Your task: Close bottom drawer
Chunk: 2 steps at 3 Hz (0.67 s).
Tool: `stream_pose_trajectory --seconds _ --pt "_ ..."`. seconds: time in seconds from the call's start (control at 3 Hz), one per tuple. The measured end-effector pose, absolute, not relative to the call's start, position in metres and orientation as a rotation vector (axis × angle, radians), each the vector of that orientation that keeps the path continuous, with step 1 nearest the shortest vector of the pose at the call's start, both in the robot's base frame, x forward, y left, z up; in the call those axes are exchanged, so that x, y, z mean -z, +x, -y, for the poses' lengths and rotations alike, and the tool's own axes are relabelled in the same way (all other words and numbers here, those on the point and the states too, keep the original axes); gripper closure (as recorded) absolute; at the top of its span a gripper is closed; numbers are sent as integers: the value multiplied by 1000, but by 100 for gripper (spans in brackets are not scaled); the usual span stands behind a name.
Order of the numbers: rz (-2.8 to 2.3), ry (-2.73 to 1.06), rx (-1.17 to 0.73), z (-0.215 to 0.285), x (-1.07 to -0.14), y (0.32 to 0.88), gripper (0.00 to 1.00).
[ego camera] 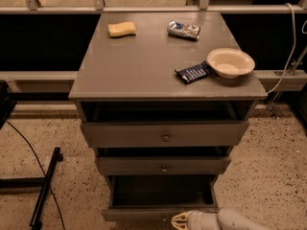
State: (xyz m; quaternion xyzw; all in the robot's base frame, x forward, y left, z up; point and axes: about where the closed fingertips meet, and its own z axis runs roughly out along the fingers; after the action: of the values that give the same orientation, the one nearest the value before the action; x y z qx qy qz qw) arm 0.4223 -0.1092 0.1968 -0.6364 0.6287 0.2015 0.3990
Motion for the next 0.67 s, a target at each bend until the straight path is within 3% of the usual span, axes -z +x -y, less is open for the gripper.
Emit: stream_pose_trajectory --seconds 0.67 --pt "-1585 -1559 -425 112 -194 468 100"
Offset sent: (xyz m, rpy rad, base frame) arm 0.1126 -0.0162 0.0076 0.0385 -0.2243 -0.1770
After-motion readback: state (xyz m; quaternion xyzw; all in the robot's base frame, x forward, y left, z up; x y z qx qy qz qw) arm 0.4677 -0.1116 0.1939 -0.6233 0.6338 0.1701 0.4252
